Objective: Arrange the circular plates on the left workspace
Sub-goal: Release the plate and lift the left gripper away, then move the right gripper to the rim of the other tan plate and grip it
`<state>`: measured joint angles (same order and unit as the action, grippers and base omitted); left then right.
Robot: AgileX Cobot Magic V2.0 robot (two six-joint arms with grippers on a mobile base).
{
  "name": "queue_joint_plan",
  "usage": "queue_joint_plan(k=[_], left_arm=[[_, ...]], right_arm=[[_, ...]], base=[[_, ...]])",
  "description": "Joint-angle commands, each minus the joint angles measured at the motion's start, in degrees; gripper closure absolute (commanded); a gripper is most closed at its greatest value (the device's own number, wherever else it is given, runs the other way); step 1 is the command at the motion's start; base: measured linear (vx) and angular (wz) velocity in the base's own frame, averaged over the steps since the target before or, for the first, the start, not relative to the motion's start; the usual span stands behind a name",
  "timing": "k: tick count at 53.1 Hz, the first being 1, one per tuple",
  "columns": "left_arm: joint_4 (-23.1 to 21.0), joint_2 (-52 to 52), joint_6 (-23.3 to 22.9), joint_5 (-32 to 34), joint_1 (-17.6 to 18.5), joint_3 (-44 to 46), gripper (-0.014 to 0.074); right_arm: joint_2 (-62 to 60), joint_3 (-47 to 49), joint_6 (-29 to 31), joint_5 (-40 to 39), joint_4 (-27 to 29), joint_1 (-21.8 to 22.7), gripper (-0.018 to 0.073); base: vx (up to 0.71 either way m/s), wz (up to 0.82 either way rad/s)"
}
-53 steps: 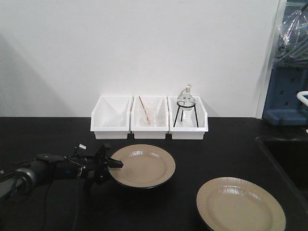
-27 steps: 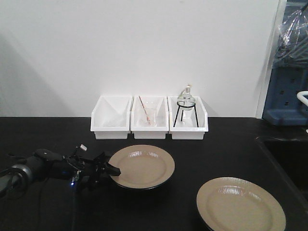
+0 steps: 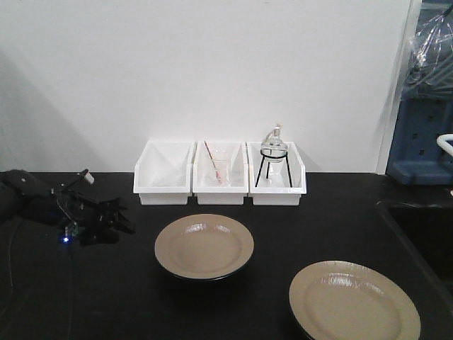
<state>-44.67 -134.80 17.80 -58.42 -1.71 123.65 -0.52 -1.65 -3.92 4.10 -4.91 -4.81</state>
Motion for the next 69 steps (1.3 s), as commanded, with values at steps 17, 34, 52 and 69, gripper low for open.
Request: queue_joint_plan(k=[17,34,52,69], left_arm=[[2.4,17.7,5.4,-2.7,-0.8,1.6,0.0346],[14.8,25.9,6.1,-3.4,-0.8,0.5,0.0603],[4.9,46.8,24.5,17.3,-0.8,-38.4,0.0596],[-19.3,71.6,53.2,41.2,-0.8,-78.5,0.0596]], right_arm=[[-0.8,-1.3,0.1,-4.7,-0.7,0.2,0.0560],[-0.8,-1.3,-2.2,-17.8,1.0,0.2,0.0560],[3.6,4.9,-9.2,-2.5,6.7,0.2,0.0561],[44.4,37.7,-8.5,19.9,3.5,0.2,0.0560]], base=[[0.00,0.00],[0.00,0.00],[0.00,0.00],[0.00,0.00]])
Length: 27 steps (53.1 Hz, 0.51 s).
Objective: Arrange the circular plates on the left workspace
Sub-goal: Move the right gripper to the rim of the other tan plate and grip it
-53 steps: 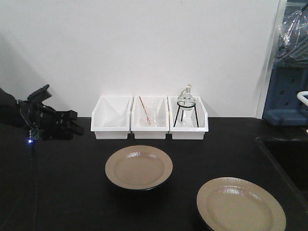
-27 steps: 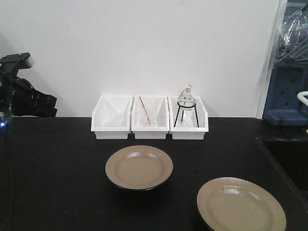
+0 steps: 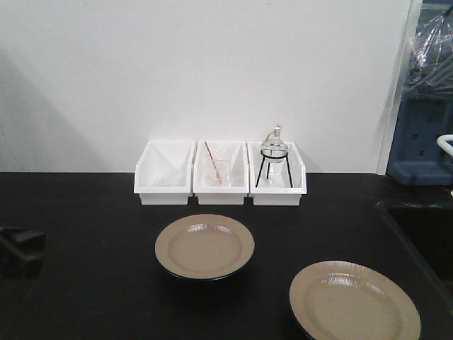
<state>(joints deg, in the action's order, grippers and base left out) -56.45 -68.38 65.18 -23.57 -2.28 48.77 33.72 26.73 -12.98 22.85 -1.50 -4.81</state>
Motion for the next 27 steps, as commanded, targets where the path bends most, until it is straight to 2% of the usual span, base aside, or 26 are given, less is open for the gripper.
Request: queue_joint_plan(k=[1,4,8,10,14,19,22,27], left_arm=[[-8.7,5.9,6.4,7.1,-0.2,-5.1,0.0596],[-11.4,8.3,8.5,8.5,-0.2,-8.8,0.0596],[-12.3,9.7,9.2,8.6,-0.2,-11.8,0.0596],[-12.3,10.1,9.2,8.5,-0.1,-13.2,0.0596],[-12.2,10.6,9.2,7.9,-0.1,-14.5,0.0596],[-12.0,10.6,9.2,7.1,-0.1,-14.8,0.0596],[-11.7,10.6,9.2,7.1,0.1,-14.8,0.0596],[-11.6,10.6,9.2,7.2,1.0,-14.8,0.0596]], right_arm=[[13.2,11.8,0.8,2.9,0.7,0.2,0.0560],[21.1,19.1,2.9,8.1,3.0,0.2,0.0560],[32.1,27.6,10.8,13.1,10.1,0.3,0.0560],[36.7,32.4,16.0,15.9,15.6,1.3,0.0560],[44.0,37.9,27.2,21.8,30.4,5.1,0.0560],[50.7,41.0,40.5,30.2,51.6,14.1,0.0560],[53.9,41.0,47.2,35.0,60.1,20.0,0.0560],[58.3,41.0,52.4,41.2,65.1,29.1,0.0560]], base=[[0.00,0.00],[0.00,0.00],[0.00,0.00],[0.00,0.00],[0.00,0.00],[0.00,0.00],[0.00,0.00],[0.00,0.00]])
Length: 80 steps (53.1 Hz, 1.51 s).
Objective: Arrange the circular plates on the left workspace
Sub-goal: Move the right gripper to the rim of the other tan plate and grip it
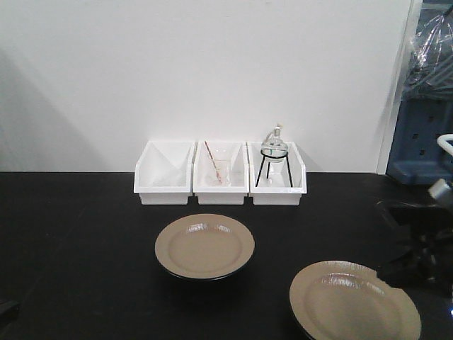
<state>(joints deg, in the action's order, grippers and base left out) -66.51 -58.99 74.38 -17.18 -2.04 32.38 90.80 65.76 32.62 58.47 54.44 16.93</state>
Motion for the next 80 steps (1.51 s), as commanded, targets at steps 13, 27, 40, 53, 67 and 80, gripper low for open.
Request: queue_joint_plan(k=[13,27,40,53,67,80], left_arm=[[-1.6,1.2,0.0,-0.1,2.7,1.6,0.0596],[-1.5,1.2,0.0,-0.5,3.1,1.6,0.0596],[-1.1,1.2,0.0,-0.3,3.1,1.6,0.0596],[-0.8,1.2,0.0,-0.2,3.1,1.6,0.0596],[-0.1,1.2,0.0,-0.2,3.1,1.6,0.0596],[-0.1,1.2,0.0,-0.3,3.1,1.6,0.0596]], right_arm=[[9.5,2.0,13.9,10.8,16.9,19.3,0.0531],[14.3,2.0,22.3,12.2,20.6,19.5,0.0251],[16.3,2.0,20.3,4.1,16.4,16.8,-0.0074],[22.4,2.1,18.0,1.7,15.4,11.0,-0.0046],[26.3,2.1,18.0,-0.4,17.0,6.6,0.0065],[26.3,2.1,16.5,-5.3,18.9,2.8,0.0575]], base=[[0.00,0.00],[0.00,0.00],[0.00,0.00],[0.00,0.00],[0.00,0.00],[0.00,0.00]])
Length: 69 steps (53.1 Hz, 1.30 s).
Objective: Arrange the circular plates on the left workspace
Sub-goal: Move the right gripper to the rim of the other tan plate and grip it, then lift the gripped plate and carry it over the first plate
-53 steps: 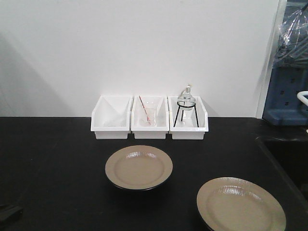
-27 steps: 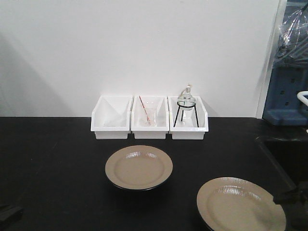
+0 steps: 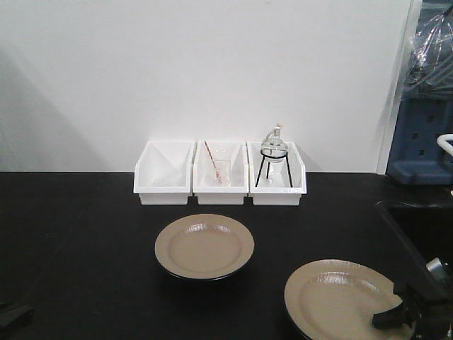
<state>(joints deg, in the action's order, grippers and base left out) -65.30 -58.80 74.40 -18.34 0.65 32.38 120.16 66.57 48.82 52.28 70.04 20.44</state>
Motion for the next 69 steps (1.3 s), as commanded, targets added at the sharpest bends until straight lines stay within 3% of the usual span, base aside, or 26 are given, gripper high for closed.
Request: queue_joint_plan(k=[1,13,21,29,46,56,62,69], left_arm=[[-1.3,1.0,0.0,0.9,0.4,1.6,0.0596],[-1.3,1.0,0.0,1.1,0.4,1.5,0.0596],[-1.3,1.0,0.0,1.3,0.4,1.5,0.0596],[-1.3,1.0,0.0,1.6,0.4,1.5,0.0596],[-1.3,1.0,0.0,2.1,0.4,1.5,0.0596],[-1.3,1.0,0.0,2.5,0.4,1.3,0.0596],[-1.3,1.0,0.0,2.5,0.4,1.4,0.0596],[-1.3,1.0,0.0,2.5,0.4,1.4,0.0596]], right_arm=[[-3.1,1.3,0.3,0.9,3.8,-0.8,0.0575],[-5.3,1.8,1.7,2.8,16.1,-1.1,0.0564],[-5.6,5.7,-1.4,5.7,20.1,-2.1,0.0564],[-5.2,12.1,-5.4,4.2,21.8,-6.6,0.0564],[2.2,28.8,-17.8,-2.5,20.4,-20.2,0.0564],[5.0,35.7,-25.5,-10.3,9.9,-26.4,0.0564],[7.4,40.2,-29.5,-11.4,6.4,-28.6,0.0564],[10.5,44.6,-32.5,-11.5,6.4,-29.3,0.0564]], base=[[0.00,0.00],[0.00,0.00],[0.00,0.00],[0.00,0.00],[0.00,0.00],[0.00,0.00],[0.00,0.00],[0.00,0.00]])
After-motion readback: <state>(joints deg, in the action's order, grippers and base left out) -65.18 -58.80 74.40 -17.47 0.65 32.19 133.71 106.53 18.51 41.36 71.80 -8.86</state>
